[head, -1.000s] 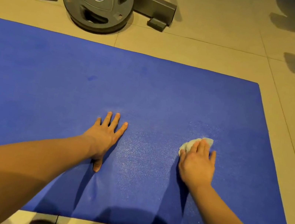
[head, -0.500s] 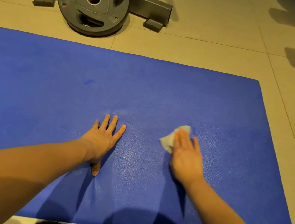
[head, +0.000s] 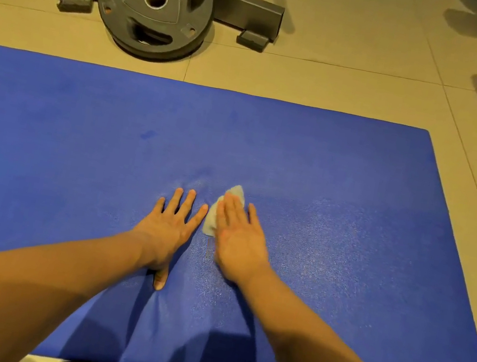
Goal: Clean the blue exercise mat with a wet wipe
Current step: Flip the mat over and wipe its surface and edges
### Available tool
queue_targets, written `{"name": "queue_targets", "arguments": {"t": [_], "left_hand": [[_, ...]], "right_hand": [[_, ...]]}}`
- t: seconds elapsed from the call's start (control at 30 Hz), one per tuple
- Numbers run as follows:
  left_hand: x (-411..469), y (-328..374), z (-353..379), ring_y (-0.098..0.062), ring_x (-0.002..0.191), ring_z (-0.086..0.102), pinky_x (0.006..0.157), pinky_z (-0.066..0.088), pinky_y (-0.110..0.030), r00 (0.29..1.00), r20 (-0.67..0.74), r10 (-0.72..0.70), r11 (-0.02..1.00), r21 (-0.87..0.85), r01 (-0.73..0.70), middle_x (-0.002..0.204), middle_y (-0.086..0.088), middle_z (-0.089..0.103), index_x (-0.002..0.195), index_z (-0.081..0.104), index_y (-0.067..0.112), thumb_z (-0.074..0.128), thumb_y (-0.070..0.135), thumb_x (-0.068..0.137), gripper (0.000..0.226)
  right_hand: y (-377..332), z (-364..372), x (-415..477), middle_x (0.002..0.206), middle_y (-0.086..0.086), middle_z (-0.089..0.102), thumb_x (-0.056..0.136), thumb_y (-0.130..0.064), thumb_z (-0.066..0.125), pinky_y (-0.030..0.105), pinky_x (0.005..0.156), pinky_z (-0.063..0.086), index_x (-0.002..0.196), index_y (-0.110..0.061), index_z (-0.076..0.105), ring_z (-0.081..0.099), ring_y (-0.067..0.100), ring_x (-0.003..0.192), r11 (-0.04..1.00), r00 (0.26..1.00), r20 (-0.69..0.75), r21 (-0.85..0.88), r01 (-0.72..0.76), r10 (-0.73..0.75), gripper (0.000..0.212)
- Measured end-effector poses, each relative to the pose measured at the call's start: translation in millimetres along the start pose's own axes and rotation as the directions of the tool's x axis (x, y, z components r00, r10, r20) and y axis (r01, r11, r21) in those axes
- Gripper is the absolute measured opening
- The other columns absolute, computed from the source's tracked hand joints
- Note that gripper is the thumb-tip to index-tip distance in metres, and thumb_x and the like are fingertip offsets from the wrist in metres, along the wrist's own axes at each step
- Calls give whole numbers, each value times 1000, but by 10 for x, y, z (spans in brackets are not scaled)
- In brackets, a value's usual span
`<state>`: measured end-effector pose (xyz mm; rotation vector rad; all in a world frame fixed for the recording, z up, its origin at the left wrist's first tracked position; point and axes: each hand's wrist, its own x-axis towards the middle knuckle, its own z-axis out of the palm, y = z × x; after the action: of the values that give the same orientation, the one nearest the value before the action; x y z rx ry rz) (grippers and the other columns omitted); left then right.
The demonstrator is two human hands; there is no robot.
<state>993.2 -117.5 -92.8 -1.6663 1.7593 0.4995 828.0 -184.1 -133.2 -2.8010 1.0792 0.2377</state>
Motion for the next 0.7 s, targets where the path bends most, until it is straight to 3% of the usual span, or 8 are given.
{"name": "queue_targets", "arguments": {"t": [0.07,0.2,0.3,0.37,0.43,0.57,0.63,0.7], "left_hand": [[9,-4,6,-51,147,-28,124,5,-64,1000,5,3,1000,-13,-2,158,-26,-36,150,-38,12,95,62,47,175],[32,-4,10,-51,145,-30,123,4,-65,1000,18,13,999,-35,-12,158,-25,-38,151,-38,14,96,60,47,175],[34,-7,18,-52,145,-29,123,4,-66,1000,9,13,999,-36,-12,157,-26,-38,151,-38,13,96,61,45,176],[43,-4,32,-52,146,-29,122,6,-66,1000,3,12,999,-41,-12,158,-26,-37,151,-38,14,96,60,44,178],[53,-1,44,-51,146,-28,122,6,-66,1000,-6,3,999,-44,-3,158,-26,-37,150,-38,14,97,60,43,179],[54,-4,75,-49,147,-29,123,5,-64,1000,-16,-16,999,-51,15,158,-23,-38,150,-39,16,97,59,43,178],[57,-12,73,-48,147,-30,124,5,-63,999,-30,-15,998,-55,13,159,-23,-38,150,-39,17,97,59,44,177],[58,-13,61,-49,147,-30,124,5,-64,1000,-26,-14,999,-46,12,158,-23,-38,150,-39,17,97,59,43,179]], "right_hand": [[431,-7,-107,166,18,17,95,-19,46,55,124,14,158,0,20,18,33,154,998,999,2,-21,-54,54,70],[1397,-55,-441,164,18,24,98,-24,46,58,123,16,156,1,27,20,31,153,917,917,63,-82,-389,395,66],[1407,-144,-272,165,21,18,102,-32,38,56,123,14,157,4,14,17,36,153,804,789,153,-100,-587,595,70],[1102,-213,-29,164,27,14,103,-33,34,53,124,15,157,8,10,13,40,153,774,756,176,-75,-628,630,72],[719,-202,195,165,29,8,104,-31,33,52,125,12,157,8,6,8,41,154,829,816,157,-46,-557,557,71],[98,-84,332,167,24,3,104,-29,36,52,125,10,158,4,5,0,37,155,972,967,99,-22,-233,234,71],[188,-108,253,169,16,2,106,-32,36,53,126,7,160,-2,4,0,30,156,995,991,88,7,-98,97,70],[525,-101,91,169,11,7,107,-36,29,55,125,8,161,-6,11,5,27,157,997,993,93,-34,-74,77,64]]}}
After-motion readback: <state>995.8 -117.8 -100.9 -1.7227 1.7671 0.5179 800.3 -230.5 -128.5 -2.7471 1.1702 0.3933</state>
